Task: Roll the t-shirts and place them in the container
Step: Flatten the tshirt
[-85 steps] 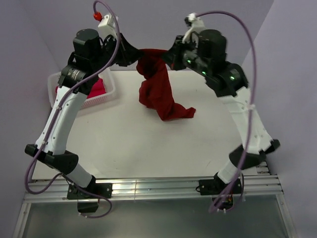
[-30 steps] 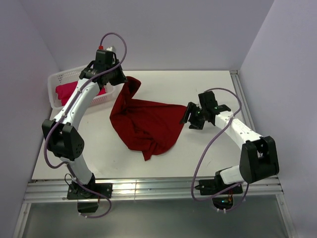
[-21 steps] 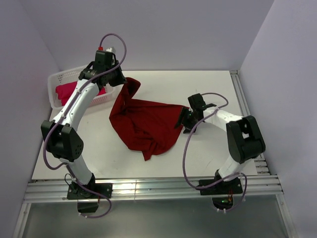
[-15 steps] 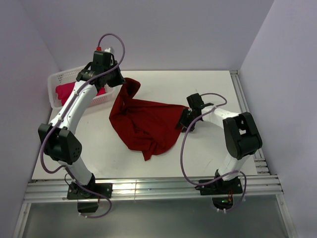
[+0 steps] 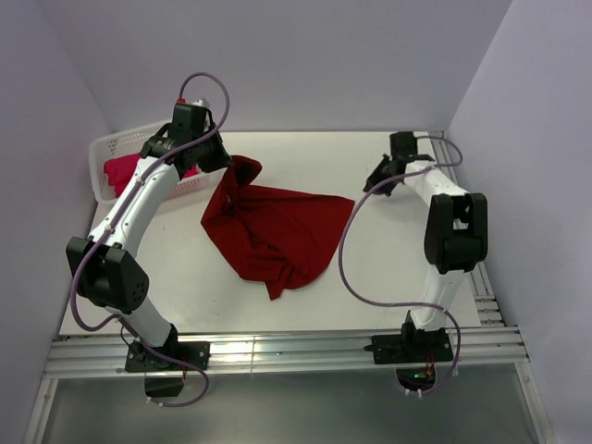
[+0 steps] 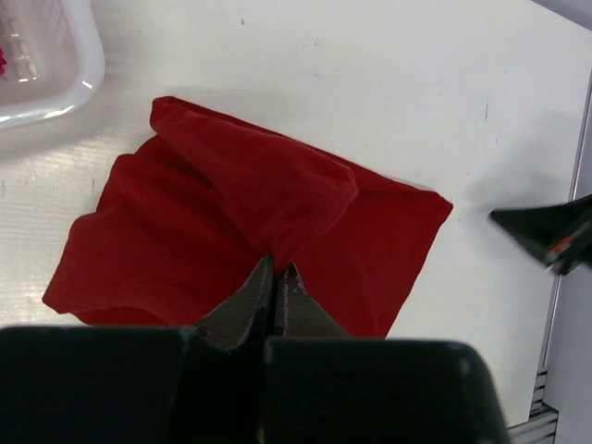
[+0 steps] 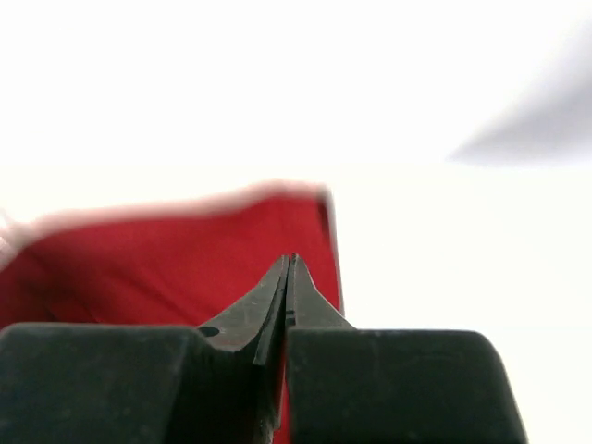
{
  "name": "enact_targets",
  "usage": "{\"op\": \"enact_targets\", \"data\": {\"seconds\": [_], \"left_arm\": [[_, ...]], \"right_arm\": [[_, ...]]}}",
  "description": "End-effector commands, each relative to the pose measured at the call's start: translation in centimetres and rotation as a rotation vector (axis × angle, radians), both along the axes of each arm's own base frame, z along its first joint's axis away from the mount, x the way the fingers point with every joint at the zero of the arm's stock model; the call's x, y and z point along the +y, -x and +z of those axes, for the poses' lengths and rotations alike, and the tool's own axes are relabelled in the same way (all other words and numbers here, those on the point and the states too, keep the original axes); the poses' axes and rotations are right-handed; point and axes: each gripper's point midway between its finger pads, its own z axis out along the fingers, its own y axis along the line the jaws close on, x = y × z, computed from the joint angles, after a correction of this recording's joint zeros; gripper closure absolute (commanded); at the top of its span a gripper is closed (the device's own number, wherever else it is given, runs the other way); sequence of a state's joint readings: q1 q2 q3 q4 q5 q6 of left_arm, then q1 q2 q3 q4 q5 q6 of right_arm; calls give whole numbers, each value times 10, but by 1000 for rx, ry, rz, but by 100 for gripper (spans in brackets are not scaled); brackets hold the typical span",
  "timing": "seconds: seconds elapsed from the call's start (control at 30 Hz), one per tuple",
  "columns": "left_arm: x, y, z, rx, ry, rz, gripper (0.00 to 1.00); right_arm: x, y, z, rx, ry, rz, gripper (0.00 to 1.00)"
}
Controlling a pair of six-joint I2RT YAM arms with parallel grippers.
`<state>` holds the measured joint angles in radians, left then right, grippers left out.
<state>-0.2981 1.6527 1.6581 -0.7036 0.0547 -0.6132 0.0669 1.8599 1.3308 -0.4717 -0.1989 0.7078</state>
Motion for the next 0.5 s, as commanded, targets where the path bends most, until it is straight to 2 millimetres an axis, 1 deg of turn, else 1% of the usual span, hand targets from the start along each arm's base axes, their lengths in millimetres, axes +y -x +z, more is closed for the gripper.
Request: {"op": "enact_targets", "data": {"seconds": [0.0, 0.03, 0.07, 0.1, 0.13, 0.17, 0.2, 0.23, 0.27, 0.3, 0.33, 0.4, 0.43, 0.47], "left_arm": [[-2, -1, 17, -24, 46, 38, 100], [-2, -4, 26, -39, 51, 42, 100], [-3, -6, 28, -40, 49, 42, 100], [-2, -9, 24, -28, 38, 47, 100], [-1, -13, 33, -49, 34, 54, 100], [-1, -16, 31, -45, 27, 56, 100], [0, -16, 31, -38, 23, 60, 100], [1, -18, 34, -43, 23, 63, 100], [1, -20, 30, -32, 23, 65, 100], [2, -21, 28, -26, 24, 66, 100], [1, -21, 27, -24, 26, 64, 100], [3, -22, 24, -17, 24, 69, 100], [3, -22, 23, -16, 25, 68, 100], [4, -22, 23, -17, 24, 69, 100]], "right_arm": [[-15, -36, 31, -62, -19, -6, 88], [-10, -35, 28, -36, -41, 12, 75], [-2, -30, 32, -28, -52, 39, 67], [16, -21, 34, -22, -56, 93, 62], [25, -3, 40, -28, -49, 116, 55], [34, 9, 41, -32, -48, 135, 52], [55, 25, 41, -32, -65, 160, 48], [65, 48, 36, -26, -96, 179, 43], [75, 61, 33, -12, -122, 192, 42], [90, 87, 18, 43, -143, 204, 41], [98, 97, 22, 30, -158, 213, 39], [114, 118, 21, 48, -193, 210, 39], [128, 137, 21, 48, -202, 241, 36], [134, 144, 20, 48, -208, 246, 35]]}}
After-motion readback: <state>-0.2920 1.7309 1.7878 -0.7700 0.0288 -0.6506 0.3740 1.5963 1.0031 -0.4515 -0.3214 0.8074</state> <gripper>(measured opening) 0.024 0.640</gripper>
